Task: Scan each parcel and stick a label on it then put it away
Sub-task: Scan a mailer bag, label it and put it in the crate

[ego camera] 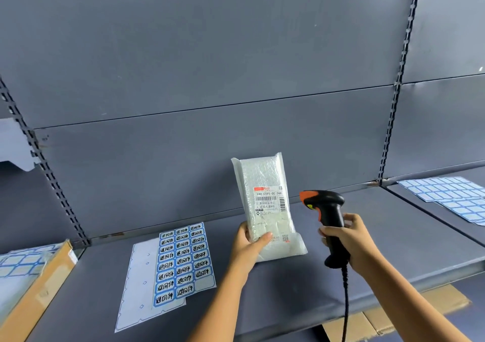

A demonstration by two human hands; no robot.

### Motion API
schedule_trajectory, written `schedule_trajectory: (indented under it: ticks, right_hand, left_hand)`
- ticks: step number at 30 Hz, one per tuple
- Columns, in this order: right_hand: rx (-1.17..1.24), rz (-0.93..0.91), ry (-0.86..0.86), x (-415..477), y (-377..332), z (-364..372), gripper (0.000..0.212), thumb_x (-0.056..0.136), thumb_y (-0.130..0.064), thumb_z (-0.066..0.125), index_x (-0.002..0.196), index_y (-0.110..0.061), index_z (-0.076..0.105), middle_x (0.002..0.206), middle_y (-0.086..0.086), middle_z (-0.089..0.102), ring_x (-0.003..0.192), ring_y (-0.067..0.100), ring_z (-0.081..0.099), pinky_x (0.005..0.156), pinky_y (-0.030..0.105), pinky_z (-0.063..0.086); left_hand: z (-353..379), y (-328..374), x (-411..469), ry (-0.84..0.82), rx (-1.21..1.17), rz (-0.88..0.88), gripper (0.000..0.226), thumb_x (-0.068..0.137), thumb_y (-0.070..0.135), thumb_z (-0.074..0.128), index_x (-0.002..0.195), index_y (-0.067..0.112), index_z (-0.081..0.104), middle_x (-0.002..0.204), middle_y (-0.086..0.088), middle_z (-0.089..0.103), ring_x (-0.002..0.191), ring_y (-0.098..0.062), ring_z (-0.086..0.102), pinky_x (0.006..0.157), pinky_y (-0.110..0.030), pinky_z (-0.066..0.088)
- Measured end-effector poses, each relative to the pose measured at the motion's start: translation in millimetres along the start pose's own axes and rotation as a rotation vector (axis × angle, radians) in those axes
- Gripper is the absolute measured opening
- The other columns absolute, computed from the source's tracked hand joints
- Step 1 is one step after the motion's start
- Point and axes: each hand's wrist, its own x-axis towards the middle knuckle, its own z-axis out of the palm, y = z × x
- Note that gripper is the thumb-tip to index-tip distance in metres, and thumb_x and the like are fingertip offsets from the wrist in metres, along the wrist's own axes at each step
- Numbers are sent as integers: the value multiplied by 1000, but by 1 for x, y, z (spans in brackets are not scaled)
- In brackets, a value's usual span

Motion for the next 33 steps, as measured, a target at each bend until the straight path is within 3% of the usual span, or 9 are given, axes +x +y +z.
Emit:
schedule_trajectory:
  ticks: [7, 10, 14, 21, 25, 28, 33]
  right_hand:
    - [-120, -66, -226, -27, -22, 12, 24, 81, 8, 60, 100, -4, 53, 80, 12, 53, 66, 24, 52, 63, 34, 43]
    - [-188, -91, -216, -35, -22, 19, 29, 79, 6, 63, 101, -8, 52, 86, 10, 57, 70, 24, 53, 69, 38, 44]
    - [-192, -120, -236, -46, -22, 32, 36, 79, 4, 64, 102, -19, 49, 106, -4, 64, 78, 21, 59, 75, 35, 48]
    - [-279, -185, -260, -58, -23, 49, 35, 79, 1, 63, 100, -23, 49, 106, -1, 64, 86, 23, 61, 78, 37, 49]
    - [-339, -192, -239, -61, -18, 52, 33, 79, -2, 62, 98, -24, 47, 105, 9, 63, 91, 32, 60, 78, 42, 50]
    - [-352, -207, -204, -61, -16, 53, 29, 80, -3, 60, 96, -22, 46, 103, 13, 63, 90, 36, 61, 71, 38, 48]
    - [-344, -225, -153, -61, -15, 53, 28, 81, -2, 60, 96, -21, 47, 97, 2, 66, 81, 23, 66, 75, 39, 51]
  left_hand:
    - [3, 0, 11, -8, -29, 10, 32, 81, 6, 72, 102, 22, 55, 102, 3, 68, 95, -15, 64, 77, -22, 53]
    - [2, 0, 14, -6, -12, 30, 32, 82, 6, 71, 104, 21, 55, 100, 5, 68, 90, -9, 64, 69, -16, 52]
    - [3, -1, 16, 7, 6, 51, 32, 82, 7, 71, 105, 22, 55, 101, 5, 68, 88, -5, 65, 66, -13, 50]
    - [-1, -7, 17, 3, 28, 68, 32, 81, 14, 73, 107, 24, 57, 104, 5, 70, 94, -8, 67, 82, -25, 54]
    - [-1, -10, 18, -4, 17, 80, 35, 82, 14, 72, 112, 22, 56, 105, 5, 69, 96, -8, 67, 81, -22, 53]
    - [-1, -10, 19, -4, 20, 83, 36, 82, 14, 72, 113, 22, 55, 105, 6, 69, 95, -7, 67, 77, -20, 53]
    - [-2, -11, 20, -15, 32, 91, 34, 83, 14, 71, 110, 26, 55, 107, 6, 68, 96, -7, 66, 79, -21, 53]
